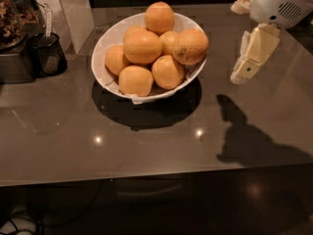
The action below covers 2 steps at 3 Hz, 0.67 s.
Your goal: Pick orange from white bowl
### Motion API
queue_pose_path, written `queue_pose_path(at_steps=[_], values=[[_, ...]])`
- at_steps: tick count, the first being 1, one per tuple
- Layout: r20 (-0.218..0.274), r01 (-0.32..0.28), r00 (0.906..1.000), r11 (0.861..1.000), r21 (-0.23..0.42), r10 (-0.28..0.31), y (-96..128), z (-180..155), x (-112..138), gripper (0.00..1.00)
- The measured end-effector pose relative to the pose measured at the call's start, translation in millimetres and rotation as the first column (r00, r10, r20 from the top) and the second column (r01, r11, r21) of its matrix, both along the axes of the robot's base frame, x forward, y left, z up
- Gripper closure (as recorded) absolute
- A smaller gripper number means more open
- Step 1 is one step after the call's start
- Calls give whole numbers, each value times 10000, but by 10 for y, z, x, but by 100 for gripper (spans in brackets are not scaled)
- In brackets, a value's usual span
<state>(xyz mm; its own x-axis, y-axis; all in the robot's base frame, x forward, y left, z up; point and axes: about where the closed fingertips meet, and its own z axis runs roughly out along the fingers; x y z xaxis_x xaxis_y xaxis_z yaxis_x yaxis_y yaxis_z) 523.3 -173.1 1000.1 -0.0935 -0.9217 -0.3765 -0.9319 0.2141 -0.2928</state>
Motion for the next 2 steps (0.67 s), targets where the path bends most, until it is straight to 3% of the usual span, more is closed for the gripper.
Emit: queue_pose_path(at_steps=[2], values=[[-148, -918, 9955, 9906, 1012, 938, 459, -138, 518, 0]])
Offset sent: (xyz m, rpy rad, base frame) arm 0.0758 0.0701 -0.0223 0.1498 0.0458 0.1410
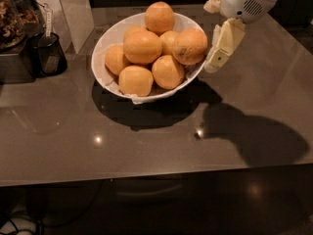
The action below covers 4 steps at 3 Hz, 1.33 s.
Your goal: Pick orange from white bowl
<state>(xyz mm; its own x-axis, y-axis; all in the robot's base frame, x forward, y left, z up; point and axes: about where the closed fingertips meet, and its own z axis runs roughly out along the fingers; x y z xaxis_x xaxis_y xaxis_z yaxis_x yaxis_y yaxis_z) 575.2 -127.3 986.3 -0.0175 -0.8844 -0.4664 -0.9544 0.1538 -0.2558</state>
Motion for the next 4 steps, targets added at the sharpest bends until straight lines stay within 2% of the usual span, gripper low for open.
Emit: queue_pose_path(at_steps=[1, 2, 3, 4], values=[[87, 68, 9999, 9999, 76, -68, 24, -25, 59, 0], [87, 67, 9999, 9999, 76, -68, 25, -25, 59, 23], [86, 65, 9999, 9999, 76, -66, 25, -25, 59, 19], [-58, -272, 9996, 9996, 60, 272, 152, -63, 145, 23]])
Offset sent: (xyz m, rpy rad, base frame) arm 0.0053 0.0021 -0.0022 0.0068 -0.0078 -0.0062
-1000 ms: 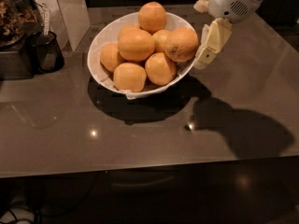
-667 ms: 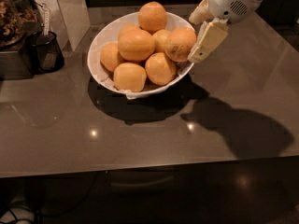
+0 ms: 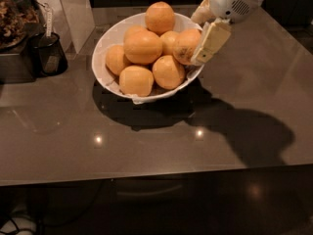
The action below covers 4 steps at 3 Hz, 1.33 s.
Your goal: Pick orange from white bowl
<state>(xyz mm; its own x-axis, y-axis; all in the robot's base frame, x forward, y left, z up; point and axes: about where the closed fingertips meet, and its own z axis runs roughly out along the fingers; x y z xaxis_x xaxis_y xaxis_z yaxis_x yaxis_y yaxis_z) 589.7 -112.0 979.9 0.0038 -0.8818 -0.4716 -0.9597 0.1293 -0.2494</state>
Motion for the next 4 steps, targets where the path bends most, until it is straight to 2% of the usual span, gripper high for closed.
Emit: queue_pose_path(at_steps=[1, 2, 4], values=[[-123, -301, 9995, 9995, 55, 301, 131, -38, 95, 26], [-288, -358, 9989, 9994, 18, 358, 166, -104, 153, 25], [-737, 37, 9973, 9998, -176, -50, 43, -295, 145, 29]])
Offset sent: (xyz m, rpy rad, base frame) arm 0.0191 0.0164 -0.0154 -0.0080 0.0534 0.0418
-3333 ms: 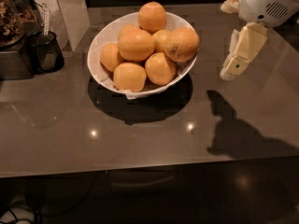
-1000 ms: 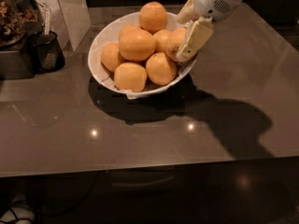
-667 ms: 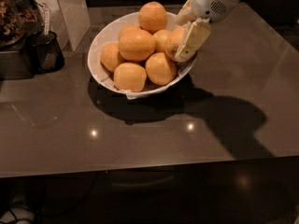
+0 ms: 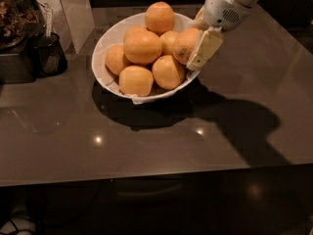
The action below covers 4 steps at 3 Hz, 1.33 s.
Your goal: Pick orange from white bowl
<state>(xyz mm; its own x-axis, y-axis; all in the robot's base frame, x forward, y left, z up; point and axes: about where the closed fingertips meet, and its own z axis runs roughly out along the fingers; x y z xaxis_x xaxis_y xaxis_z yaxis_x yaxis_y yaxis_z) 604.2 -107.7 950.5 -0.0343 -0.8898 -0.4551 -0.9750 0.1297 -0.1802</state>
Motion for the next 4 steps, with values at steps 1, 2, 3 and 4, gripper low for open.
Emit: queue_pose_path(at_steps=[1, 2, 3, 4], values=[[-2, -2, 10000, 10000, 0, 2, 0, -1, 0, 48], [-183, -157, 9997, 9999, -27, 156, 25, -52, -8, 71], [-202, -180, 9996, 9998, 6, 180, 22, -32, -8, 94], [-191, -348, 9992, 9986, 388, 355, 1, -20, -22, 100]])
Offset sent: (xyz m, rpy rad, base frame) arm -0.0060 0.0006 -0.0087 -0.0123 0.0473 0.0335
